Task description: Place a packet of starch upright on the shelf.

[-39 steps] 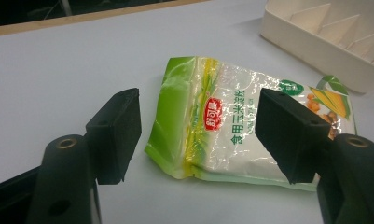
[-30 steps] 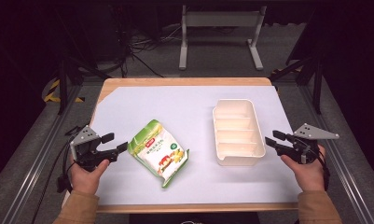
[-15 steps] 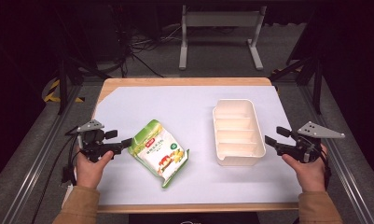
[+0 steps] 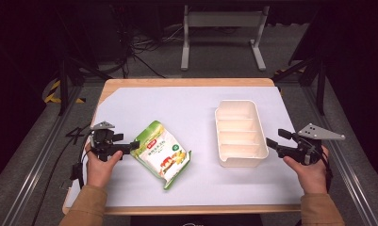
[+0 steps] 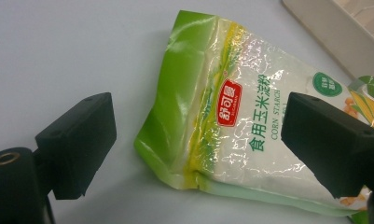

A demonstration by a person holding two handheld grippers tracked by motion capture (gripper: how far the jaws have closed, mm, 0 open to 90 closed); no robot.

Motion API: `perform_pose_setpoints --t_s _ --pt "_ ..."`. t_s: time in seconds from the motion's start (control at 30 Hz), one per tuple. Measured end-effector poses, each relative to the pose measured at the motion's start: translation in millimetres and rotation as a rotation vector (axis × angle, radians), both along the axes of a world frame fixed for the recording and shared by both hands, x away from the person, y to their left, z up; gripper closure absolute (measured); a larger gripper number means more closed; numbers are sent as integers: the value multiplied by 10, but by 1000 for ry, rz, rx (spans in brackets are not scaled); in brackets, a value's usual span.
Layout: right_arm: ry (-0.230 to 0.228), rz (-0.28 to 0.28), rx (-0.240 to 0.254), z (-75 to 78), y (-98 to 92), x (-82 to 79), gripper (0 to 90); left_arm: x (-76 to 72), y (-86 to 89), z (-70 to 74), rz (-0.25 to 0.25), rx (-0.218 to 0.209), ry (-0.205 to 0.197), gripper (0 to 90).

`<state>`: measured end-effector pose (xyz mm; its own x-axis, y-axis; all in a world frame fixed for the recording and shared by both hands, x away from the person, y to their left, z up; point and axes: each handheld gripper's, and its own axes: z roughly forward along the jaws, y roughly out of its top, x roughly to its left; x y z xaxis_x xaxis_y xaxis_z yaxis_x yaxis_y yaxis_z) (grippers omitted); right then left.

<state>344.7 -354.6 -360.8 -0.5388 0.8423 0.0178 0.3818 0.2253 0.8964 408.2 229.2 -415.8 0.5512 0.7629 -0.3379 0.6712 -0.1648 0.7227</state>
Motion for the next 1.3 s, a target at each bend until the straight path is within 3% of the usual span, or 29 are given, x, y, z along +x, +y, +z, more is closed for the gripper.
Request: perform_pose_setpoints --t_s 0.07,0.27,0.6,0.83,1.03,1.3 --pt "2 1 -5 -13 9 -9 363 33 -34 -36 -9 -2 17 110" --pt "18 -3 -1 -49 4 -43 361 131 -141 -167 -33 47 69 99" --pt "29 8 -3 -74 37 -31 357 179 -227 -277 -77 47 117 122" --pt "33 28 -8 -84 102 2 357 164 -245 -298 -73 84 107 167" --pt "32 28 -6 -82 104 1 357 134 -284 -289 -69 109 94 252" --pt "34 30 -1 -80 112 6 356 91 -353 -275 -74 128 104 526"
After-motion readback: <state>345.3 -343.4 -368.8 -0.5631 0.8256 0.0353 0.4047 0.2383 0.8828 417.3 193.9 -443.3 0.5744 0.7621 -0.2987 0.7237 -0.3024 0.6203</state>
